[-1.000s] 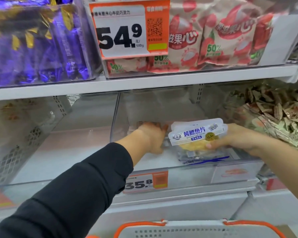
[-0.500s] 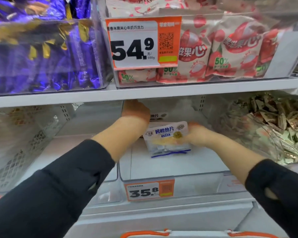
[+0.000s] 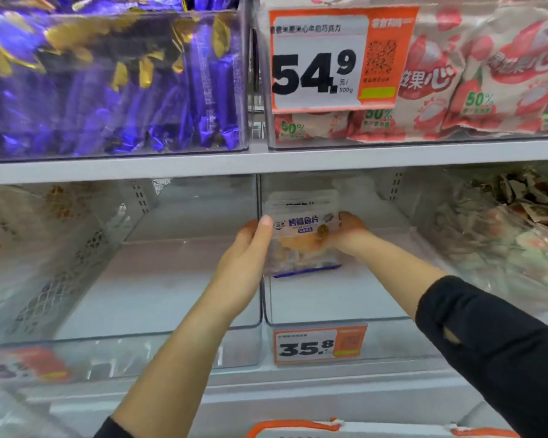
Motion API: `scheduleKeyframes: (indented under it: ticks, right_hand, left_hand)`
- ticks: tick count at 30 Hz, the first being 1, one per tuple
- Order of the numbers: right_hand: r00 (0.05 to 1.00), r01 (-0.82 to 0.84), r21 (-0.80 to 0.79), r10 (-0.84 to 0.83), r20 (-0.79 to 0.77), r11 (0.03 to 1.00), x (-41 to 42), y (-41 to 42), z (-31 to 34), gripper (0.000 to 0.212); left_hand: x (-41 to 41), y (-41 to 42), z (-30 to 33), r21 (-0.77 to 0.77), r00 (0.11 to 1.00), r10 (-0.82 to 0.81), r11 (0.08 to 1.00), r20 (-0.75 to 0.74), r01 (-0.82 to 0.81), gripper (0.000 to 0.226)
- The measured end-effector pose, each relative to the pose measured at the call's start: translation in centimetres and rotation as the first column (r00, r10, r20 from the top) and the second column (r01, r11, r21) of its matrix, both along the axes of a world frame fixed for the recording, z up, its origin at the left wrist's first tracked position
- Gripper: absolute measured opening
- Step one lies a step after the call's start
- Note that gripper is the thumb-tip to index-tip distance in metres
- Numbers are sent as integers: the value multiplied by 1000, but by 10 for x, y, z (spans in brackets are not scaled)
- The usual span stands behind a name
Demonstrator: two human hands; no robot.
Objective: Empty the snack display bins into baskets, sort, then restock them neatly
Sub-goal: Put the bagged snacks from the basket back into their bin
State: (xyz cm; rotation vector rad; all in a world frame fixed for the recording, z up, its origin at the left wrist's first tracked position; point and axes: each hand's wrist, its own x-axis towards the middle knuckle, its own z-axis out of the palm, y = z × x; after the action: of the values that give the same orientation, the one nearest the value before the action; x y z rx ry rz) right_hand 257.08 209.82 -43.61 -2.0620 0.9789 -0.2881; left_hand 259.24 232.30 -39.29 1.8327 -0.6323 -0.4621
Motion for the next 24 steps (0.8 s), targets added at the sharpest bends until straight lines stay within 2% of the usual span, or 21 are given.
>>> scheduleKeyframes:
  ticks: [6,8,10,13,15,17,19,21,24]
  right_hand:
    - [991,-70,103,81,-111,992,-7,0,-3,64]
    - [991,-75,90,84,-104,993,-8,-1,-4,67]
    - [996,-66,30,67,-60,997,-9,0,-5,60]
    - [998,-21,-205,7,-68,978,-8,1,-3,56]
    - [998,33,-284,-46,-41,958,-9,2,-1,59]
    - [999,16,-253,-26,-37,967,-10,2,-3,55]
    - [995,-39,-141,24,-101,989,-8,2,-8,46]
    - [986,-40,-84,26,-163,996,-7,2,-11,52]
    - [991,-30,-177,6,-136,984,-6,3,-11,57]
  left_hand:
    - [3,2,-4,-15,1000,-19,1000,-10,19,54]
    - [5,2,-7,-24,999,-49,998,-1,49,54]
    - [8,1,-10,-37,996,-89,995,2,89,60]
    - [12,0,-14,-34,995,-94,995,17,95,86]
    - [13,1,-15,-49,996,-89,995,5,89,79]
    - [13,2,-16,-78,996,-83,994,-7,83,73]
    - [15,1,-17,-102,998,-63,993,-25,60,83]
    - [15,1,-18,-117,998,-52,992,-46,46,87]
    - [17,2,-19,-135,995,-55,990,-79,44,85]
